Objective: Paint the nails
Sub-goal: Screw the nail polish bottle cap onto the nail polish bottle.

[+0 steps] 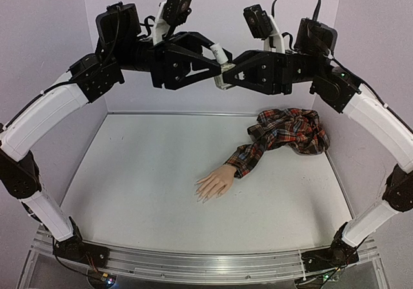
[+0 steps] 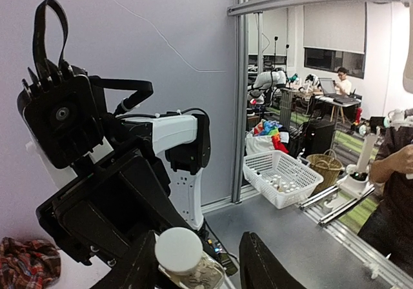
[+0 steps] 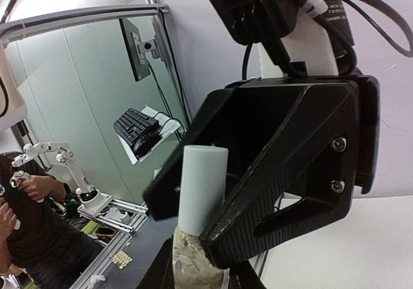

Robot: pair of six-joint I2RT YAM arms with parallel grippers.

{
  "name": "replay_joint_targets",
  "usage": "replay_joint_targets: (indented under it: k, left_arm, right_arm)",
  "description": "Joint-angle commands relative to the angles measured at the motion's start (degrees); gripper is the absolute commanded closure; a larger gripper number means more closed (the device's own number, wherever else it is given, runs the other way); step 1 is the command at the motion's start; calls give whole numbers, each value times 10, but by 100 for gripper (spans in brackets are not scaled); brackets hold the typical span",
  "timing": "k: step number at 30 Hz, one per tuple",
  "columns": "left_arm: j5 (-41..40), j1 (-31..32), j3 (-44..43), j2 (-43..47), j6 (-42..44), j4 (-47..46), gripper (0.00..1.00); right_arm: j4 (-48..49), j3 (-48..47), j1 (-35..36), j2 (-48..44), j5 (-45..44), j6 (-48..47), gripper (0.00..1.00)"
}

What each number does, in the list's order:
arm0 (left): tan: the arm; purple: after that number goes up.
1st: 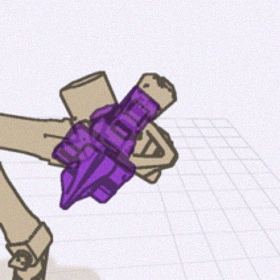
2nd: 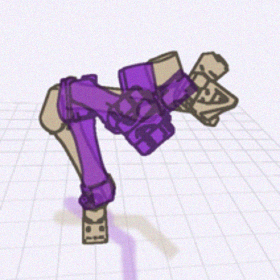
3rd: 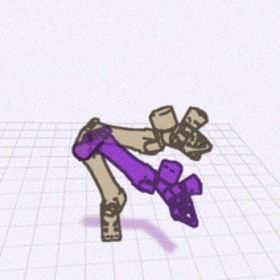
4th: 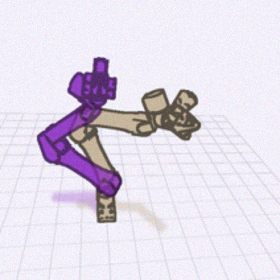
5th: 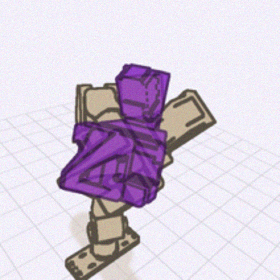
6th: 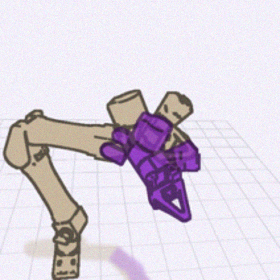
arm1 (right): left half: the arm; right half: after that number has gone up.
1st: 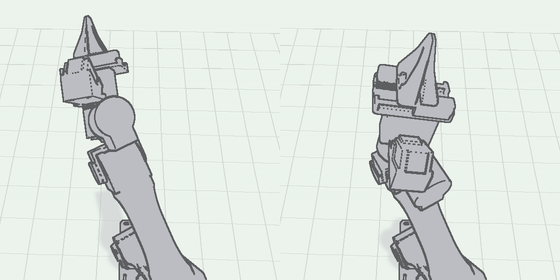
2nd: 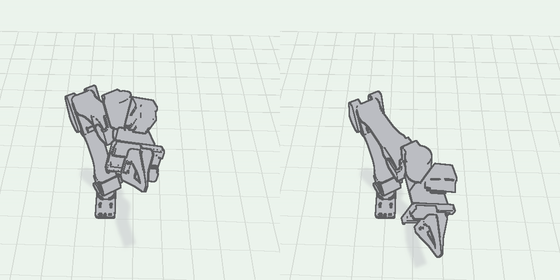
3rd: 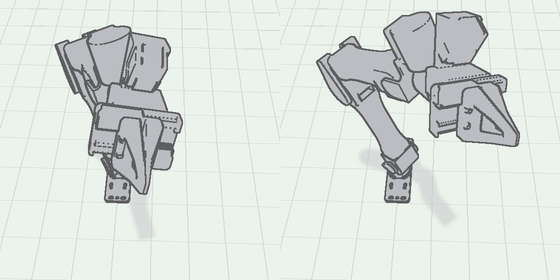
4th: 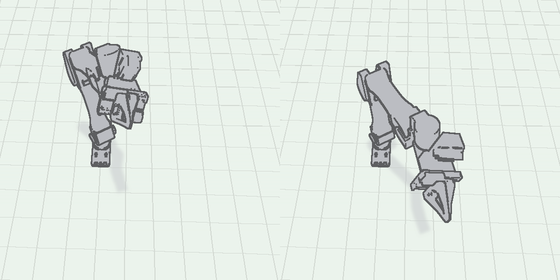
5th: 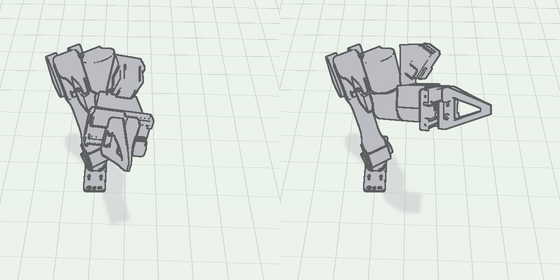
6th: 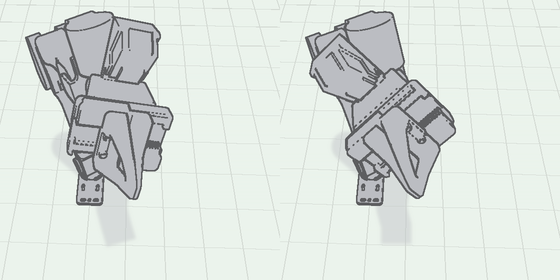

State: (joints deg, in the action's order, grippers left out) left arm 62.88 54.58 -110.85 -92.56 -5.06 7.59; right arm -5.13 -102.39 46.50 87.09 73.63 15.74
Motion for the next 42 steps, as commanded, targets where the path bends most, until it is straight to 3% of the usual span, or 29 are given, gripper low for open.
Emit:
replay_joint_targets:
  k: [1, 6, 11, 15, 23, 28, 31, 35, 38, 42]
  left_arm:
    - [11, 8, 27, -10, -15, 94, 43]
    - [-30, 0, 66, 22, -14, 90, 32]
    - [-119, -17, 128, 59, -48, 66, 22]
    - [-184, -31, 159, 75, -86, 27, 20]
    - [-226, -36, 158, 70, -103, 15, 15]
    - [-283, -38, 215, 127, -158, -57, 17]
    - [-372, -38, 235, 155, -194, -71, 17]
    - [-427, -37, 265, 179, -252, -134, 16]
    - [-465, -38, 245, 169, -288, -124, 16]
    - [-458, -37, 229, 151, -305, -125, 19]
  right_arm:
    - [88, -17, -3, -26, -60, -31, 100]
    - [72, 27, -3, -45, -91, -64, 100]
    - [-37, 34, -3, -67, -159, -151, 100]
    - [-68, 42, -3, -77, -188, -188, 100]
    - [-114, 45, 7, -85, -229, -231, 100]
    - [-121, 75, 14, -113, -353, -240, 100]
    - [-121, 92, 37, -122, -444, -249, 100]
    - [-121, 97, 72, -121, -564, -270, 100]
    - [-116, 90, 83, -111, -628, -276, 100]
    - [-117, 72, 86, -90, -677, -279, 100]
